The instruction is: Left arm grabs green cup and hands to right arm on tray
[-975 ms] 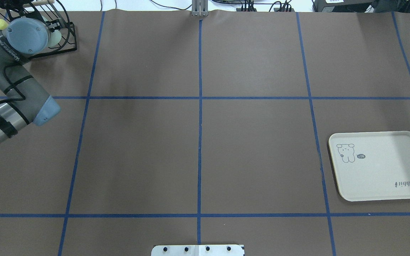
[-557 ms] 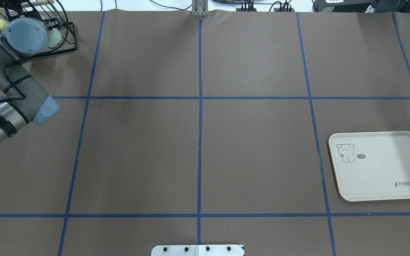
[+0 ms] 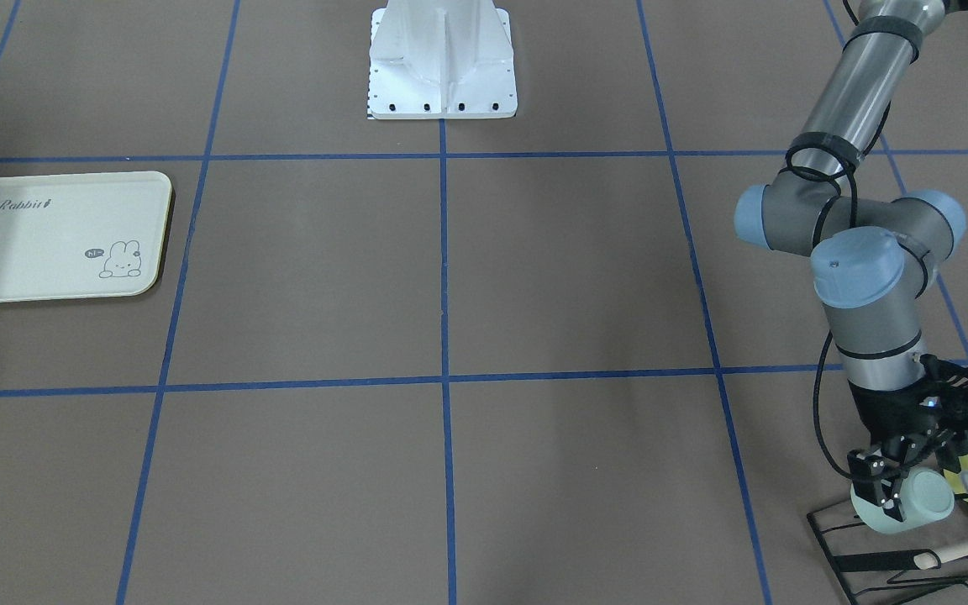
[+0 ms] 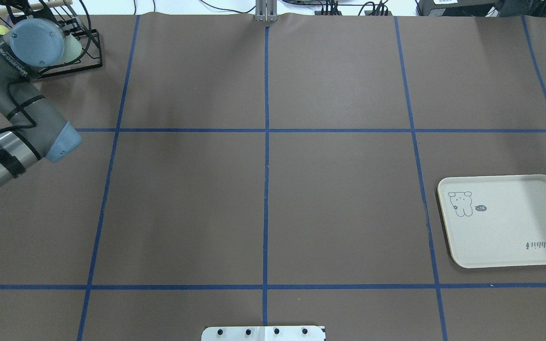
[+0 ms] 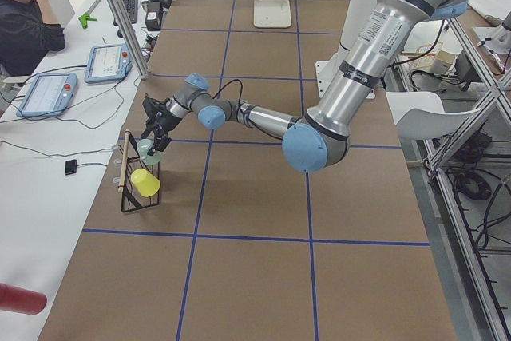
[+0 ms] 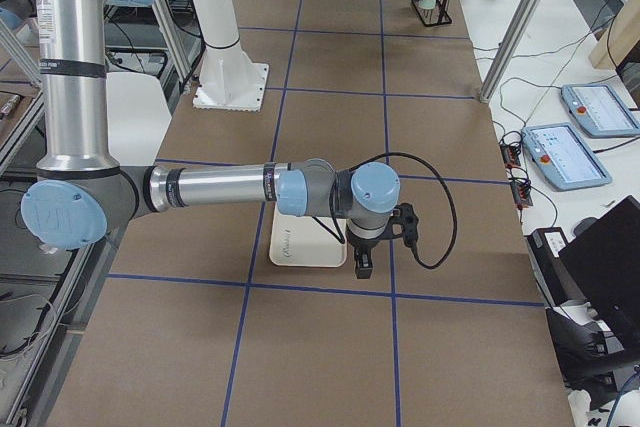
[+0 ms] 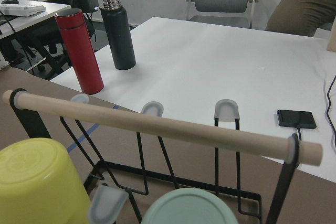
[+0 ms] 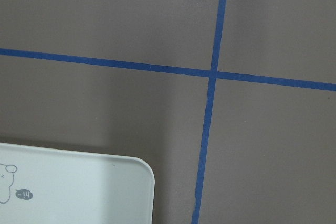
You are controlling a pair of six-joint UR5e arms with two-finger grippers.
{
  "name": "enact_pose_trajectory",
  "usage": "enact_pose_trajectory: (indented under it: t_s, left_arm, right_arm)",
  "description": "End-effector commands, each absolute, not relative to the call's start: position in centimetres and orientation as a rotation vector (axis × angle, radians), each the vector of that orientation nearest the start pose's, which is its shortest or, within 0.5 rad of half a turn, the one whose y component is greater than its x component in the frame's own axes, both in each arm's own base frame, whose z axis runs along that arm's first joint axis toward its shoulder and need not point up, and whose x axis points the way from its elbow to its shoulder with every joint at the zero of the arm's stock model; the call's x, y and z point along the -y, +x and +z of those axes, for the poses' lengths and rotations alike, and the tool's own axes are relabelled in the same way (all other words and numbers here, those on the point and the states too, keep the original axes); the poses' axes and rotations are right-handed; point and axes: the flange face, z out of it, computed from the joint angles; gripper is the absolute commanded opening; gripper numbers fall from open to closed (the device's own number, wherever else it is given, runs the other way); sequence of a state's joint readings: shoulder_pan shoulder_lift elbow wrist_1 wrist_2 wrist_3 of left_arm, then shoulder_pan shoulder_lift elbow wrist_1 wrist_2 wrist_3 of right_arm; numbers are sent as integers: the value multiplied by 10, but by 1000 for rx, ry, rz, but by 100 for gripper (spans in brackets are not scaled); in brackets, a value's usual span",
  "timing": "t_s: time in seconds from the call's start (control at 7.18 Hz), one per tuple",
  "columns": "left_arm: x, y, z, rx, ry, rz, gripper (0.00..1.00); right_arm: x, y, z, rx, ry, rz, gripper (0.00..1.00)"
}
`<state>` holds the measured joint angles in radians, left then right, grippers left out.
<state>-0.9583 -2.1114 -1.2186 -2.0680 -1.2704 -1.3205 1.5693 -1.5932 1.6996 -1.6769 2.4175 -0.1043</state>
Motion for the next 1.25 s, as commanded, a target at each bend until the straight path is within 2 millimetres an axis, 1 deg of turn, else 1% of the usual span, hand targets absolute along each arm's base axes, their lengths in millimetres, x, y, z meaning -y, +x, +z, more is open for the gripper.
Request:
enact_pose_trajectory:
  t_s: [0.0, 0.42, 0.56, 0.97, 1.11]
  left_arm:
    - [703, 295, 471, -410, 642, -780, 100]
    - [705, 296, 470, -412, 644, -780, 100]
    - [706, 295, 470, -412, 645, -782, 95]
    - [707, 293, 469, -416, 649, -785, 52]
    - [708, 293, 464, -422, 655, -784, 40]
  right_arm:
    - [480, 58, 612, 846, 43, -99, 100]
    - [480, 58, 612, 846, 44, -99, 100]
    - [480, 58, 612, 846, 44, -99, 100]
    - [480, 58, 612, 846, 44, -99, 100]
    - [480, 58, 612, 846, 42, -99, 100]
